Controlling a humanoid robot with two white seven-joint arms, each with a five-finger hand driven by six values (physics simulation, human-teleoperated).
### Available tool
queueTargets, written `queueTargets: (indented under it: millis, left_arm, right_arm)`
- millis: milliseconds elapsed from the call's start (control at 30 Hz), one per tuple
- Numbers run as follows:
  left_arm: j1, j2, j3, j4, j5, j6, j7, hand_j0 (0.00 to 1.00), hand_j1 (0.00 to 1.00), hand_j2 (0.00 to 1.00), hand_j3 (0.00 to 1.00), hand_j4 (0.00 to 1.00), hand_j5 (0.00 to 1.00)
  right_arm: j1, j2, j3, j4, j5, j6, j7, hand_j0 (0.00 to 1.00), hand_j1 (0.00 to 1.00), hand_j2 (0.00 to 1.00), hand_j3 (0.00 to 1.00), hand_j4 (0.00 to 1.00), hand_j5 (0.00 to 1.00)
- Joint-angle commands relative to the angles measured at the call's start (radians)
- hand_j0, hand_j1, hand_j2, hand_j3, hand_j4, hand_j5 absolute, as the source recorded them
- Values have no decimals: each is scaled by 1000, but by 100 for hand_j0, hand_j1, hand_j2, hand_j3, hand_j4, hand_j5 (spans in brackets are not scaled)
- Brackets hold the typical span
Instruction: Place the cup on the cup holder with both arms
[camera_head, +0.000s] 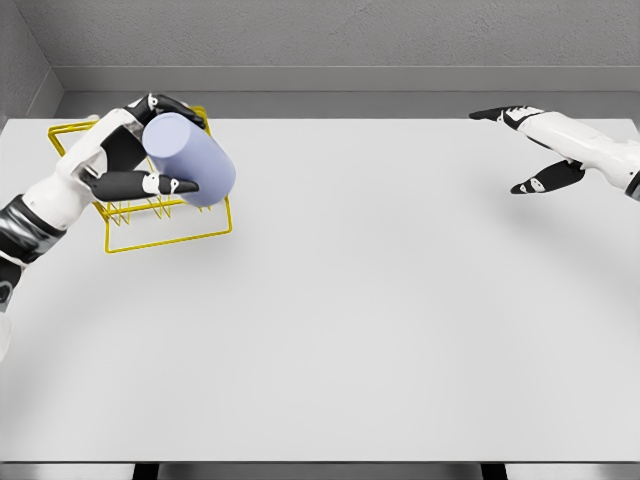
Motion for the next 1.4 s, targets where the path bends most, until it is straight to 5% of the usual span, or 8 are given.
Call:
queueTargets:
  millis: [0, 700, 733, 800, 867, 1267, 1367]
  left_arm:
    - [0, 2, 2, 2, 8, 1, 1, 43, 43, 43, 43, 43, 43]
    - [-18, 34, 18, 69, 6, 1, 1, 43, 43, 43, 43, 43, 43]
    - [-17, 34, 17, 68, 6, 1, 1, 49, 49, 49, 49, 49, 49]
    - [-15, 34, 15, 60, 2, -1, 1, 83, 83, 83, 83, 83, 83]
    - [-12, 34, 15, 59, 2, -1, 1, 100, 100, 100, 100, 100, 100]
    - [-6, 38, 20, 52, 5, -2, 1, 100, 100, 100, 100, 100, 100]
    - [8, 80, 38, -18, 43, -10, 1, 100, 100, 100, 100, 100, 100]
  right_arm:
    - [0, -1, -2, 0, -7, 1, -1, 100, 100, 100, 100, 100, 100]
    - [2, 1, 0, -2, -8, 1, -1, 100, 100, 100, 100, 100, 100]
    - [2, 1, 0, -2, -7, 1, -1, 100, 100, 100, 100, 100, 100]
    - [0, 1, 0, -2, -7, 1, -1, 100, 100, 100, 100, 100, 100]
    - [2, 2, 0, 0, -7, 1, -1, 100, 100, 100, 100, 100, 100]
    - [2, 7, 0, -2, -7, 1, -1, 100, 100, 100, 100, 100, 100]
    - [2, 7, 0, 0, -7, 1, -1, 100, 100, 100, 100, 100, 100]
